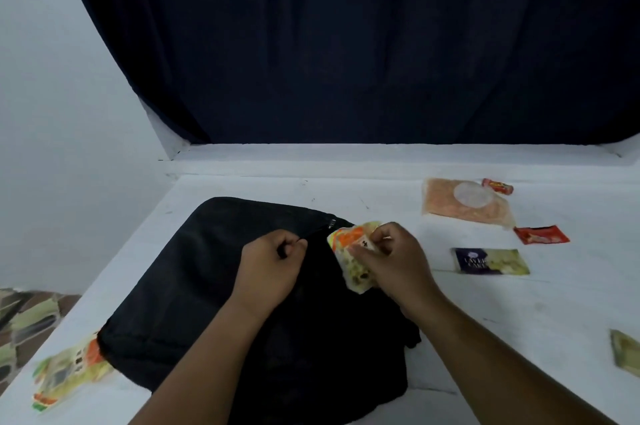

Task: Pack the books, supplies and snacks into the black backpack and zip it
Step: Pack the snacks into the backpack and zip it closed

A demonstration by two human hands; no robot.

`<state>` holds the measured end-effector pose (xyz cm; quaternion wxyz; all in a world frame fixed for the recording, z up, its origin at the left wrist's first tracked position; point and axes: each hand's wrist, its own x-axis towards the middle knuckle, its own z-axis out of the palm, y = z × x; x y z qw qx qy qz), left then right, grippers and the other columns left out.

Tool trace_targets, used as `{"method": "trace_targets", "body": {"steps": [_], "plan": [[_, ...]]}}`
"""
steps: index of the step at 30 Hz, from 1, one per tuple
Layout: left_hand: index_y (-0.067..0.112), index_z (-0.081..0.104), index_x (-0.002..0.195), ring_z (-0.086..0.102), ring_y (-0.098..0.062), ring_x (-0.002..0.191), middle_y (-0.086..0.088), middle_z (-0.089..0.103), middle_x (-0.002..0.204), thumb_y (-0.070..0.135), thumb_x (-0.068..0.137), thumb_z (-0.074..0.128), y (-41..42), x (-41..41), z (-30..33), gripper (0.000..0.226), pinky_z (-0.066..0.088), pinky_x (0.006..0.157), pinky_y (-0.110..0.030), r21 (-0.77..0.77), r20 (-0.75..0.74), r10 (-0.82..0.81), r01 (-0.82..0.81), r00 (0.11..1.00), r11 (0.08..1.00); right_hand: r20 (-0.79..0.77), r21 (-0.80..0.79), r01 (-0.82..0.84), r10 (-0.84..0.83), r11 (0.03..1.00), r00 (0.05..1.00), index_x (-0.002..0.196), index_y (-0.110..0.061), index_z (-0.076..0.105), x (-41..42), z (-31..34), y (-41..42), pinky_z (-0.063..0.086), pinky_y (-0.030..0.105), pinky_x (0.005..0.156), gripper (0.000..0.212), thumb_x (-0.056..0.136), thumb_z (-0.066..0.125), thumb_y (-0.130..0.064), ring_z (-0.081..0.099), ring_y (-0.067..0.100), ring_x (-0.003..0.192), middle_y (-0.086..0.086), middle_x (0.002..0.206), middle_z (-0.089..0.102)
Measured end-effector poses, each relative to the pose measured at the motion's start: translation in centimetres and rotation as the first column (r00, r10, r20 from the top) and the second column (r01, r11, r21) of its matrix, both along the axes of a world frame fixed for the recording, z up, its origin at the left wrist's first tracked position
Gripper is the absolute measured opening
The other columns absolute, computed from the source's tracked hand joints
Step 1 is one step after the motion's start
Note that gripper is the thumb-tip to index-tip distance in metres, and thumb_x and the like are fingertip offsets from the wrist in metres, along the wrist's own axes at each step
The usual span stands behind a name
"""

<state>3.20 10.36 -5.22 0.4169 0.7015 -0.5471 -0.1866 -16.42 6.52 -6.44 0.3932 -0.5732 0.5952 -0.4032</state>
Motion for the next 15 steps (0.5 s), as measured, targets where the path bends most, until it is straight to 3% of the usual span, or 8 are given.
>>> {"method": "trace_targets", "body": {"steps": [3,5,8,12,15], "plan": [[0.015,0.071,0.075,0.061,-0.012,0.073,-0.001,0.069,0.073,0.022,0.091,0.071,0.0,0.4,0.6,0.017,0.043,0.060,-0.011,-0.006,-0.015,-0.034,0.034,0.999,0.999,0.109,0.195,-0.138,0.119,0.971,0.987,0.097,-0.023,0.062,1.9,-0.6,1.8,0.054,0.024,0.068,0.015,0.085,0.071,-0.021,0.066,0.006,0.086,-0.006,0.097,0.069],[0.016,0.071,0.076,0.061,-0.011,0.071,-0.001,0.069,0.072,0.021,0.091,0.071,0.2,0.6,0.8,0.016,0.042,0.058,-0.010,-0.022,-0.008,-0.048,0.048,0.999,0.999,0.188,0.241,-0.220,0.177,0.945,0.966,0.106,-0.022,0.063,3.1,-0.5,2.7,0.053,0.019,0.069,0.020,0.089,0.064,-0.012,0.067,0.005,0.088,-0.005,0.101,0.070],[0.017,0.070,0.074,0.059,-0.006,0.066,0.003,0.066,0.068,0.020,0.090,0.071,0.4,0.8,0.9,0.016,0.041,0.058,-0.008,-0.040,0.010,-0.065,0.065,0.998,0.997,0.255,0.202,-0.272,0.218,0.941,0.942,0.108,-0.025,0.069,4.7,-0.9,3.3,0.057,0.023,0.079,0.034,0.085,0.066,-0.001,0.069,0.010,0.091,-0.005,0.102,0.071],[0.020,0.068,0.072,0.056,0.001,0.060,0.005,0.063,0.064,0.019,0.090,0.071,0.6,0.9,0.7,0.018,0.040,0.057,-0.007,-0.044,0.021,-0.093,0.094,0.995,0.995,0.146,0.040,-0.197,0.189,0.980,0.971,0.103,-0.021,0.074,6.2,-2.2,3.5,0.054,0.021,0.077,0.029,0.085,0.066,0.000,0.070,0.011,0.087,-0.003,0.096,0.074],[0.016,0.069,0.075,0.057,0.003,0.061,0.006,0.063,0.064,0.018,0.091,0.070,0.6,0.9,0.4,0.016,0.039,0.059,-0.005,-0.041,0.024,-0.095,0.096,0.995,0.995,0.115,0.064,-0.357,0.349,0.932,0.930,0.118,-0.018,0.071,6.6,-2.5,4.0,0.052,0.020,0.091,0.035,0.091,0.059,0.001,0.068,0.007,0.101,-0.003,0.108,0.074]]}}
